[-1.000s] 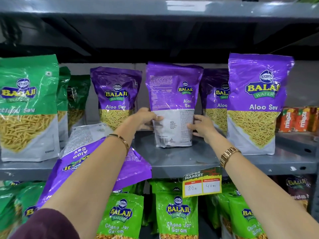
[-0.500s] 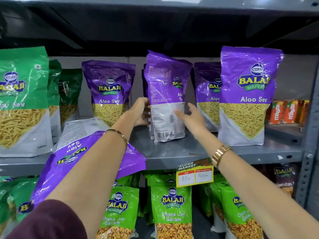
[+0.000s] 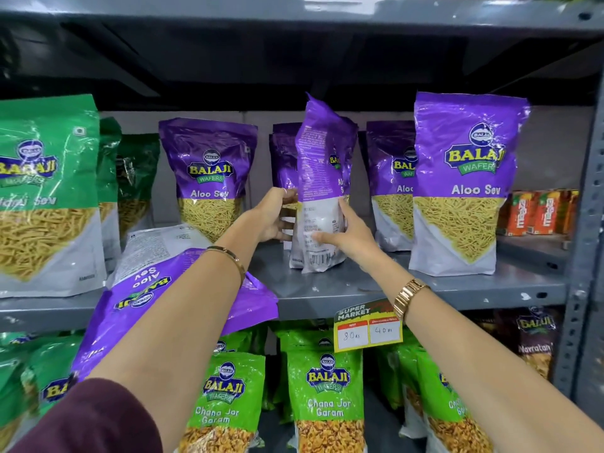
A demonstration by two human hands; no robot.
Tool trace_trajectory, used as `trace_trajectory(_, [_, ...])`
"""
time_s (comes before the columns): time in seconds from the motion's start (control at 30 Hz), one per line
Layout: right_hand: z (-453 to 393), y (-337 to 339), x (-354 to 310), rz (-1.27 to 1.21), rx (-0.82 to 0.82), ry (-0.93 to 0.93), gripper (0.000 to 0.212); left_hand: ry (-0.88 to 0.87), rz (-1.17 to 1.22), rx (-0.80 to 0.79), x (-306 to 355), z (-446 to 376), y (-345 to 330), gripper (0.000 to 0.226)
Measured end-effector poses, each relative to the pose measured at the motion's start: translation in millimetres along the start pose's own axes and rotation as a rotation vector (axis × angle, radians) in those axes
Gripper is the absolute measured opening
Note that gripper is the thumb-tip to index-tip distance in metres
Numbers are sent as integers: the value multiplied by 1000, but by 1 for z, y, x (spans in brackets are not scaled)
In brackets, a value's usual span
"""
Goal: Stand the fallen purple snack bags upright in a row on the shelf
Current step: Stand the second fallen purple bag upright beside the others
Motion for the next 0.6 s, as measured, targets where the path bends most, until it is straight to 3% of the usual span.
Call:
trace_trajectory(0.17, [4, -3, -13, -146, -194, 87, 81, 26, -73, -42, 7, 13, -6, 22])
trace_trajectory(0.27, [7, -4, -13, -323, -303, 23, 57, 38, -86, -68, 9, 18, -5, 19])
trace_trajectory(0.33, [6, -4, -10, -439, -320, -39, 43, 33, -89, -64, 9, 19, -2, 18])
trace_trajectory(0.5, [2, 6, -8, -633, -275, -57, 31, 3, -128, 68, 6, 12, 12, 12])
trace_trajectory(0.57, [2, 10, -6, -510, -235, -47, 41, -13, -168, 131, 9, 8, 17, 22])
trace_trajectory(0.6, [2, 10, -5, -388, -210, -47, 61, -8, -173, 147, 10, 4, 19, 28])
Point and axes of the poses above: each hand's wrist, its own z-axis away from the middle knuckle, its own y-axis out of the back of the hand, x = y × z, the point moved 9 cm from there along -z, towards the middle knuckle, and after that the axes turned 5 degrees about -x, right-handed, at the moved point
